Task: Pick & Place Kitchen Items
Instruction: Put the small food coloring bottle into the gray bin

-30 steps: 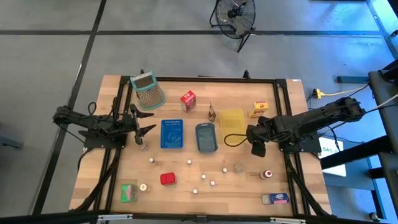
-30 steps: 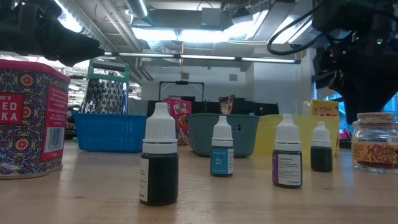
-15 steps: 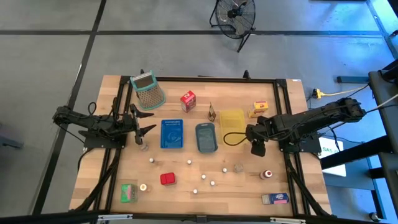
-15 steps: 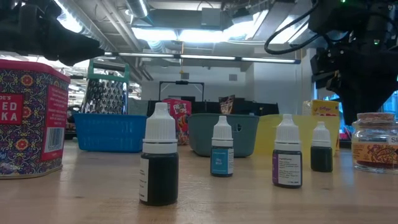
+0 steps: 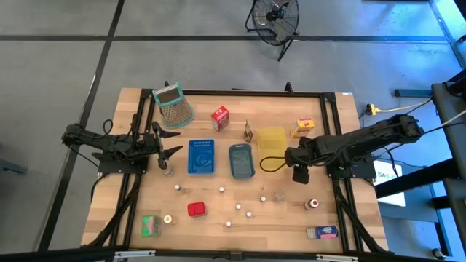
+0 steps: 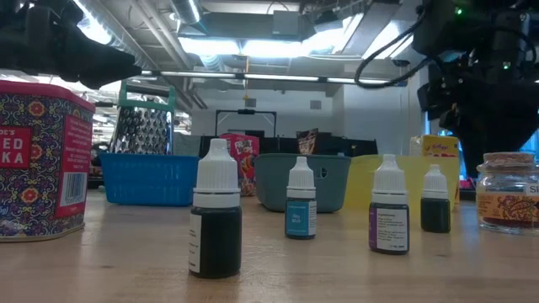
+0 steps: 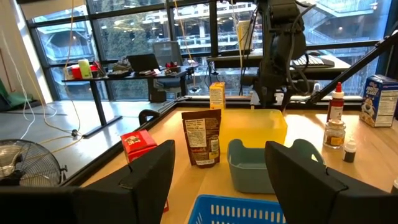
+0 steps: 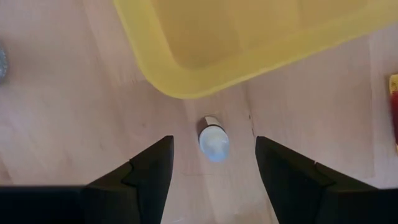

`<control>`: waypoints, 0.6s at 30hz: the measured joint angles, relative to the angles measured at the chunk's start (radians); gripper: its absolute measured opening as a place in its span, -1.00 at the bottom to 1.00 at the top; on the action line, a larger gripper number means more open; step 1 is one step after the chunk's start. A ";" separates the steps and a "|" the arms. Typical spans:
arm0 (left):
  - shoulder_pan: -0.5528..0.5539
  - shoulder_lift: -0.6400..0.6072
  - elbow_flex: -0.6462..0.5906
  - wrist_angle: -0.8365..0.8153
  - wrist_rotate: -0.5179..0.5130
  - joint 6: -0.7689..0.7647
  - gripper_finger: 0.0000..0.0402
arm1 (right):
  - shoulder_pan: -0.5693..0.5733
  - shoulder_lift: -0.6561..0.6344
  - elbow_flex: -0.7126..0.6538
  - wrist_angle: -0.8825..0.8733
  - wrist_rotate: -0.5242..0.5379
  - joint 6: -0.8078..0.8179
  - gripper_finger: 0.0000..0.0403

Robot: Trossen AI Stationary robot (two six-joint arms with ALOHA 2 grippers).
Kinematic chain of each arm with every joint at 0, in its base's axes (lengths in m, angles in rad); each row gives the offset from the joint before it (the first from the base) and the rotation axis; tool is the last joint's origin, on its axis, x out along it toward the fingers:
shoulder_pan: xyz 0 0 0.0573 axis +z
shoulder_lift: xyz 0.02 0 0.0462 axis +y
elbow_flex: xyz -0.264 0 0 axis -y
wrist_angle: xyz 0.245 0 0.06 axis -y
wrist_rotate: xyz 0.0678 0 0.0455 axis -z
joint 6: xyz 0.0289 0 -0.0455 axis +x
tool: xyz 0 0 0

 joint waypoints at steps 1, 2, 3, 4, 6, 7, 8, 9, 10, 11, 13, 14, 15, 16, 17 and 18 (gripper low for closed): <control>0.000 0.000 0.000 0.000 0.000 0.000 0.22 | 0.000 0.008 0.000 0.001 0.000 0.000 0.14; 0.000 0.000 0.000 0.000 0.000 0.000 0.23 | 0.000 0.018 0.000 0.001 0.000 0.000 0.14; 0.000 0.000 0.000 0.000 0.000 0.000 0.23 | 0.000 0.029 0.000 0.001 -0.001 0.000 0.14; 0.000 0.000 0.000 0.000 0.000 0.000 0.23 | 0.000 0.038 0.000 0.002 0.000 0.000 0.14; 0.000 0.000 0.000 0.000 0.000 0.000 0.22 | 0.000 0.054 0.000 0.007 -0.001 0.000 0.14; 0.000 0.000 0.000 0.000 0.000 0.000 0.22 | 0.000 0.063 0.000 0.013 0.000 0.000 0.14; 0.000 0.000 0.000 0.000 0.000 0.000 0.22 | 0.000 0.071 0.000 0.018 -0.001 0.000 0.14; 0.000 0.000 0.000 0.000 0.000 0.000 0.22 | 0.000 0.077 0.000 0.024 -0.001 0.000 0.14; 0.000 0.000 0.000 0.000 0.000 0.000 0.22 | 0.000 0.084 0.000 0.031 -0.001 -0.001 0.14; 0.000 0.000 0.000 0.000 0.000 0.000 0.22 | 0.000 0.089 0.000 0.032 -0.001 -0.005 0.14; 0.000 0.000 0.000 0.000 0.000 0.000 0.23 | 0.000 0.097 0.000 0.030 -0.001 -0.008 0.14; 0.000 0.000 0.000 0.000 0.000 -0.001 0.23 | 0.000 0.102 0.000 0.029 -0.001 -0.008 0.14; 0.000 0.000 0.000 0.000 0.000 -0.002 0.23 | 0.000 0.103 0.000 0.025 -0.001 -0.008 0.14; 0.000 0.000 0.000 0.000 0.000 -0.003 0.23 | 0.000 0.105 0.001 0.026 -0.001 -0.008 0.14; 0.000 0.000 0.000 0.000 0.000 -0.004 0.22 | 0.000 0.108 0.001 0.028 -0.001 -0.008 0.14; 0.000 0.000 0.000 0.000 0.001 -0.004 0.22 | 0.000 0.109 0.001 0.026 -0.002 -0.008 0.14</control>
